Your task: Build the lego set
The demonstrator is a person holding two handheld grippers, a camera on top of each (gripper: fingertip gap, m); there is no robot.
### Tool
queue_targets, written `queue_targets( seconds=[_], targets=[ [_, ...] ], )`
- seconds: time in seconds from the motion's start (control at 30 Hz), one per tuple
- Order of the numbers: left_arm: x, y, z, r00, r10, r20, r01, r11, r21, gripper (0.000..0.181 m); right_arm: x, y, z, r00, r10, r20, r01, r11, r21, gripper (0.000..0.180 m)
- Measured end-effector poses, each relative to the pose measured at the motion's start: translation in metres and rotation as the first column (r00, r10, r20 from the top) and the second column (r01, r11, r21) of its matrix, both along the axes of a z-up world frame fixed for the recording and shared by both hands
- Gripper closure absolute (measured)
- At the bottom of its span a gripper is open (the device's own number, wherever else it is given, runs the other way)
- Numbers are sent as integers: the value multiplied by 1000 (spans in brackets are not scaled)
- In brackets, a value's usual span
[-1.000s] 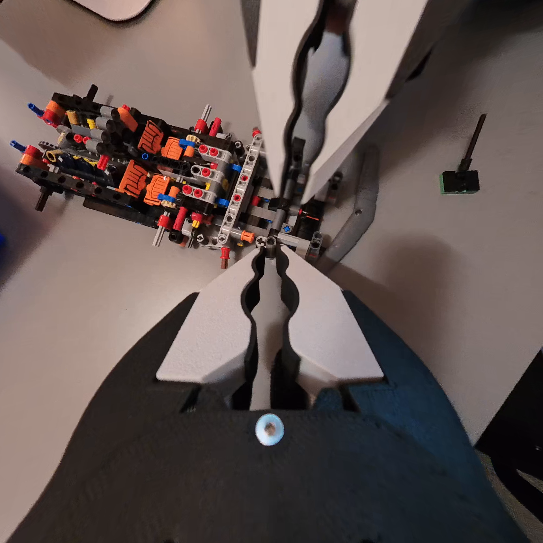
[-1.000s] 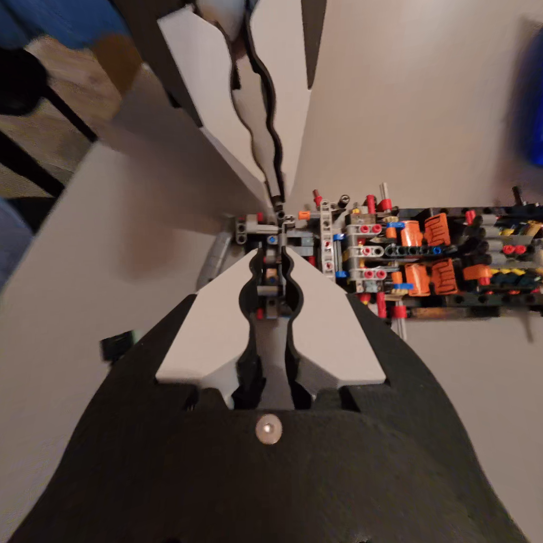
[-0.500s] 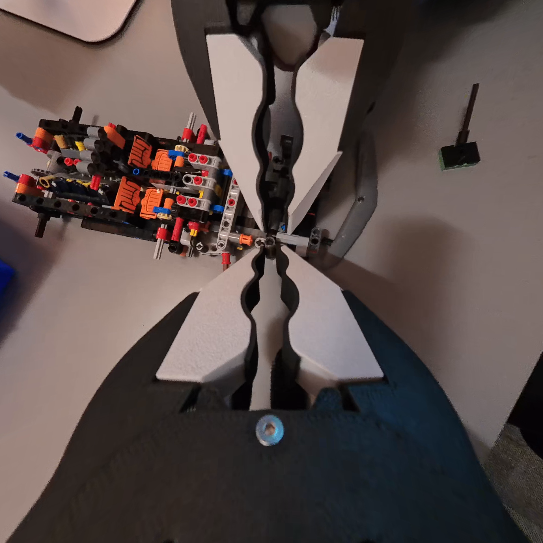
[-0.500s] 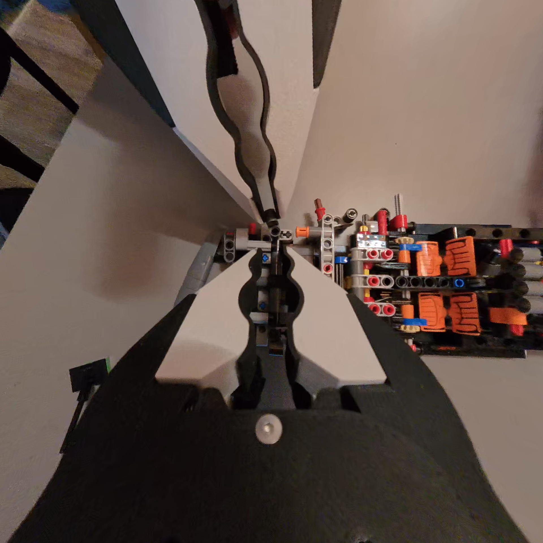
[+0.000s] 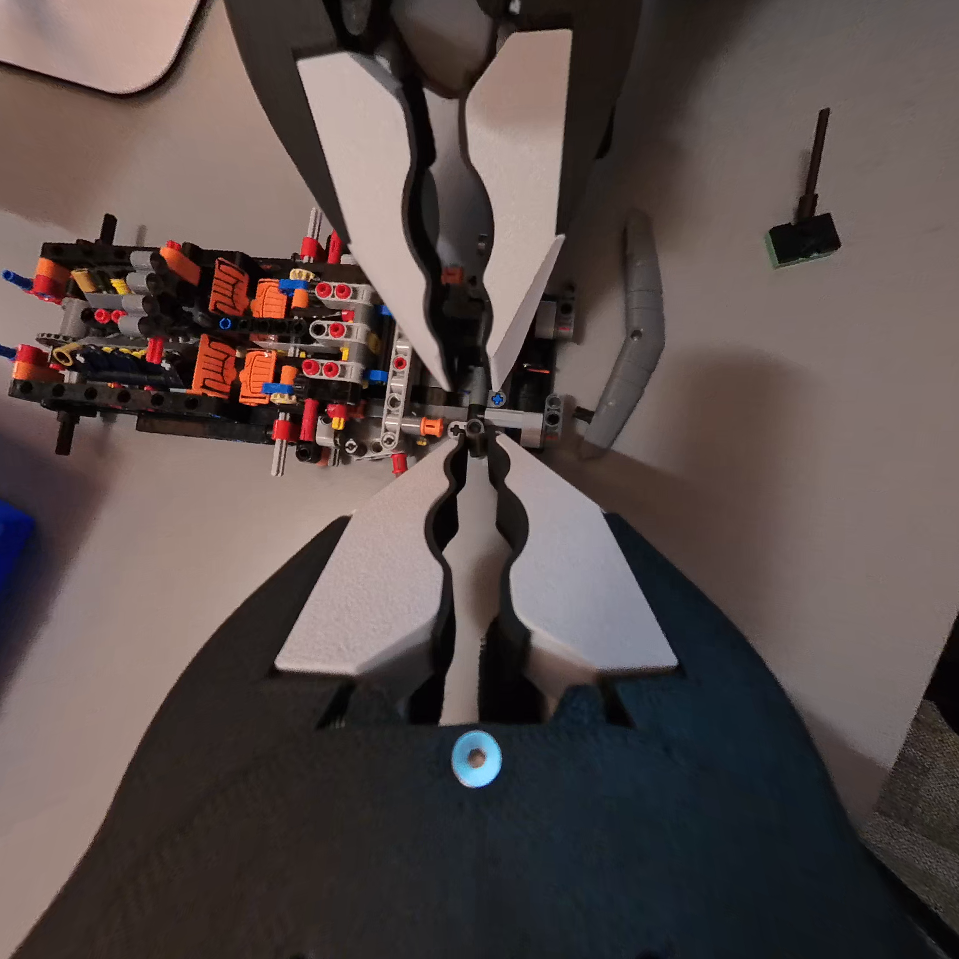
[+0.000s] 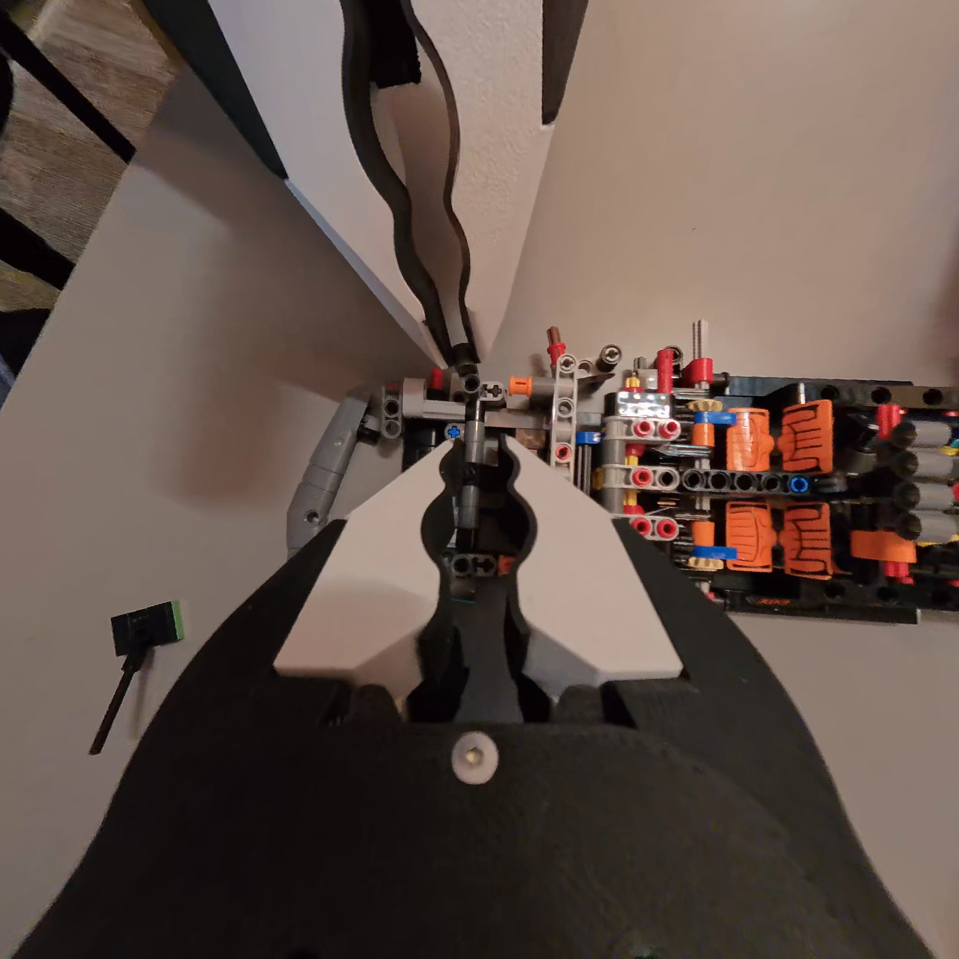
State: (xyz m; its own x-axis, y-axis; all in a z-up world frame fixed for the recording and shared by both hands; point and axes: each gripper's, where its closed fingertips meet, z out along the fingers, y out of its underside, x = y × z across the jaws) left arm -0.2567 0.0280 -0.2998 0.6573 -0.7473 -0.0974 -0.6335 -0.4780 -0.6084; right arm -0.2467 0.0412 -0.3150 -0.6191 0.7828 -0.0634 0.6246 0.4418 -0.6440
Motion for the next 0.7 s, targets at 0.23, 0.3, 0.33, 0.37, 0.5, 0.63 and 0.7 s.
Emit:
queue_targets(
  seconds=[0.23,0.3,0.33,0.37,0.5,0.63,0.7],
  targets=[
    [0,2,0,1000,-9,8,9,1000,1,176,1,-1,-1,999,3,54,-4,1000,4,151],
    [0,2,0,1000,-6,5,6,1000,3,176,-3,0,-1,999,-9,48,9,1000,-8,157],
    [-1,2,0,1000,-4,4,4,1000,3,175,-3,0,-1,999,-9,50,10,1000,-17,157],
    [-1,2,0,1000,0,7,0,1000,4,176,-1,-2,-2,999,5,54,-4,1000,-17,162],
    [-1,2,0,1000,5,17,-5,1000,11,175,-1,-5,-6,999,13,34,-14,999,39,166],
    [-2,3,-1,1000,10,7,-10,1000,10,175,-2,-5,-7,999,0,38,-3,998,63,166],
    [-2,3,-1,1000,17,2,-17,1000,6,175,-2,-5,-8,999,-9,53,6,998,58,166]
  ],
)
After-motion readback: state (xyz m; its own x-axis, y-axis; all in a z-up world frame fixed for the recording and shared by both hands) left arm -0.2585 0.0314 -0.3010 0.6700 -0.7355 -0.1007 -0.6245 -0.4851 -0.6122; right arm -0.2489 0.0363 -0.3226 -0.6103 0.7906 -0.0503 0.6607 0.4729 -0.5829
